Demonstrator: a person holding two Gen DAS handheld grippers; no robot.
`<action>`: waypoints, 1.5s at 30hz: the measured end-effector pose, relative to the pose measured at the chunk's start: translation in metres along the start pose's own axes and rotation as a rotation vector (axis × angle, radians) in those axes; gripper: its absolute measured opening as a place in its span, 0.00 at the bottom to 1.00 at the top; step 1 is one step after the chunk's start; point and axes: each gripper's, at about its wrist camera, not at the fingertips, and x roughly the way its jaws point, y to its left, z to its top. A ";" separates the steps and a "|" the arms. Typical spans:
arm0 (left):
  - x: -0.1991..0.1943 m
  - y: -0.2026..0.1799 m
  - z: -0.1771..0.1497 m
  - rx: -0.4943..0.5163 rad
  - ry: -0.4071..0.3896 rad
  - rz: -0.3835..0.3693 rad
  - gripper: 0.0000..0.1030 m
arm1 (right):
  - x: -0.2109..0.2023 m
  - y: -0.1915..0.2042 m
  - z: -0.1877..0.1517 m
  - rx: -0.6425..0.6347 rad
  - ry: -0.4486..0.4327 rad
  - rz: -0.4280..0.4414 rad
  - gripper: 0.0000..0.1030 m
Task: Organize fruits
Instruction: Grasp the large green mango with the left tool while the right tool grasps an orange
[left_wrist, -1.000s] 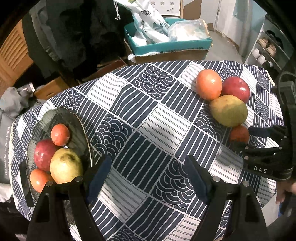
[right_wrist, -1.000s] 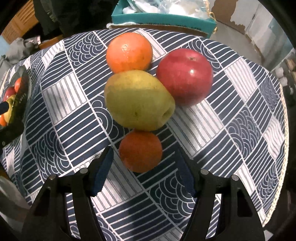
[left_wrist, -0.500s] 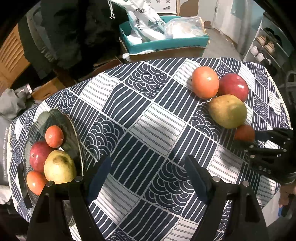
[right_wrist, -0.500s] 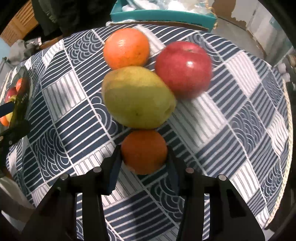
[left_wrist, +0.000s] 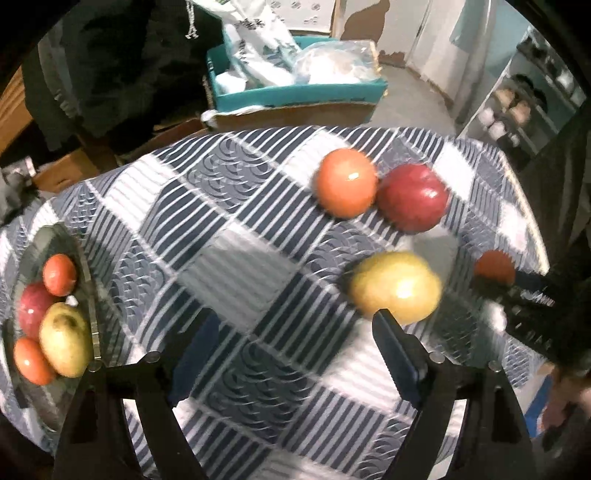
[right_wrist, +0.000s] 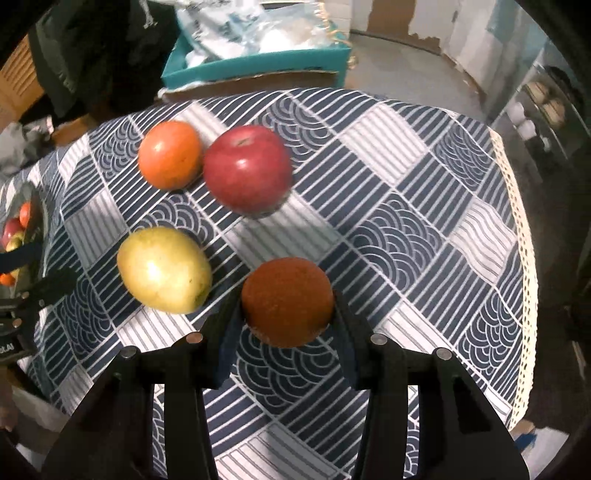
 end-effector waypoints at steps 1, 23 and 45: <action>0.001 -0.005 0.002 -0.005 -0.002 -0.011 0.84 | -0.001 0.000 0.000 0.006 -0.003 0.002 0.44; 0.048 -0.059 0.017 0.065 0.056 -0.075 0.85 | 0.005 -0.023 -0.003 0.078 -0.003 0.043 0.44; 0.086 -0.065 0.018 0.032 0.098 -0.117 0.86 | 0.018 -0.032 -0.002 0.103 0.017 0.051 0.44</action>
